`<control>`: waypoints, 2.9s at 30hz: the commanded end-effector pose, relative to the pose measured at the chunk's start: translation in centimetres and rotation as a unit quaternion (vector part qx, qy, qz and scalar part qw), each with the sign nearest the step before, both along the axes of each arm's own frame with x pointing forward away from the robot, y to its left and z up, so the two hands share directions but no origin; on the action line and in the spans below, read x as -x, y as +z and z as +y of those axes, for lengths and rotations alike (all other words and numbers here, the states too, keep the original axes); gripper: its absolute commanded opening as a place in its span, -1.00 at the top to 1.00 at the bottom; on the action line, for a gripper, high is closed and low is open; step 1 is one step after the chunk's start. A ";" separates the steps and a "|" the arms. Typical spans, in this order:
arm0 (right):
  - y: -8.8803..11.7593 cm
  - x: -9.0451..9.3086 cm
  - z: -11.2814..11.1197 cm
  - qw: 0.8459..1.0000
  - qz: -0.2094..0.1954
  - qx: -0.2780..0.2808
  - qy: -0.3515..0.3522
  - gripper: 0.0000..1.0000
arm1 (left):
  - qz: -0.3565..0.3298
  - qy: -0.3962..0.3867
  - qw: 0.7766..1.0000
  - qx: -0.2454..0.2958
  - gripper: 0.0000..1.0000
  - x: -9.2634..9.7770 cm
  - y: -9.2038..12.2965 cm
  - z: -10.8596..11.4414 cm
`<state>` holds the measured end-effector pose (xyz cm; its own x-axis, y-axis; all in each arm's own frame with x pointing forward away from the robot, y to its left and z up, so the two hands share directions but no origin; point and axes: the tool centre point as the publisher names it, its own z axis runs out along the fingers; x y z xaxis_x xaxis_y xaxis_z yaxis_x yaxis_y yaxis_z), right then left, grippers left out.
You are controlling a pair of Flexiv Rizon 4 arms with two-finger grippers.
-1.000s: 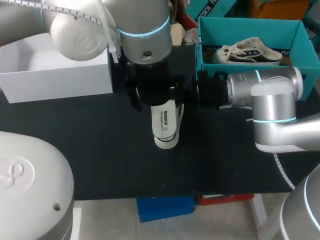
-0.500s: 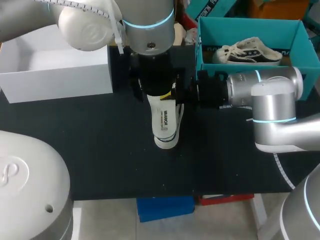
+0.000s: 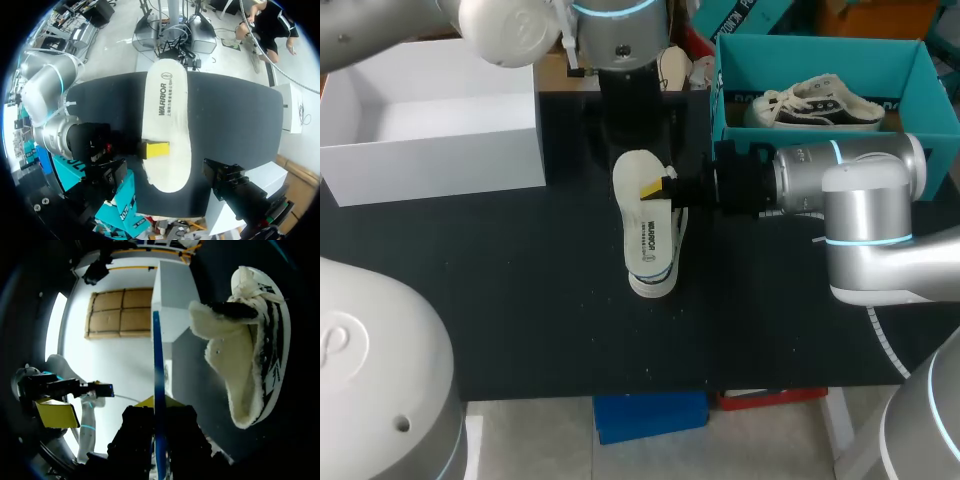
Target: Take the shoe out of the shoebox, open the shoe tongue, remove and reinsert the insole, then place the shoe into the shoebox
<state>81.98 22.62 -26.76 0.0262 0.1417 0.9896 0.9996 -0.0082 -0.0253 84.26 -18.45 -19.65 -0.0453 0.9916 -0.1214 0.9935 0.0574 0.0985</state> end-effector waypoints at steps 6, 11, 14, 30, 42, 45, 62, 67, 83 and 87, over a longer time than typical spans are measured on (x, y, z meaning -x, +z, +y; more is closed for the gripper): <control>0.0 0.0 0.1 1.000 0.000 0.001 -0.001 1.00 | 0.009 -0.005 1.000 0.001 -1.00 -5.5 -0.9 -0.4; 0.0 0.0 0.1 1.000 0.000 0.001 -0.001 1.00 | 0.007 -0.007 1.000 0.005 -1.00 -7.8 -1.2 -0.4; 0.0 0.0 0.1 1.000 0.000 0.001 -0.001 1.00 | 0.007 -0.009 1.000 0.008 -1.00 -9.0 -1.6 -0.5; 0.0 0.0 0.1 1.000 0.000 0.001 -0.001 1.00 | 0.001 0.002 1.000 0.003 -1.00 -10.1 -1.5 -0.4; 0.0 0.0 0.1 1.000 0.000 0.001 -0.001 1.00 | -0.008 0.008 1.000 0.002 -1.00 -3.5 0.3 0.2; 0.0 0.0 0.1 1.000 0.000 0.001 -0.001 1.00 | -0.011 0.008 1.000 -0.001 -1.00 -1.4 0.4 0.3; 0.0 0.0 0.1 1.000 0.000 0.001 -0.001 1.00 | -0.014 0.008 1.000 -0.011 -1.00 8.6 0.1 1.0; 0.0 0.0 0.1 1.000 0.000 0.001 -0.001 1.00 | 0.003 0.000 0.999 0.050 -1.00 10.2 -0.3 1.7; 0.0 0.0 0.1 1.000 0.000 0.001 -0.001 1.00 | 0.055 0.005 0.968 0.245 -1.00 11.6 -2.6 5.6; 0.0 0.0 0.1 1.000 0.000 0.001 -0.001 1.00 | 0.074 -0.006 0.961 0.265 -1.00 11.8 -2.9 6.2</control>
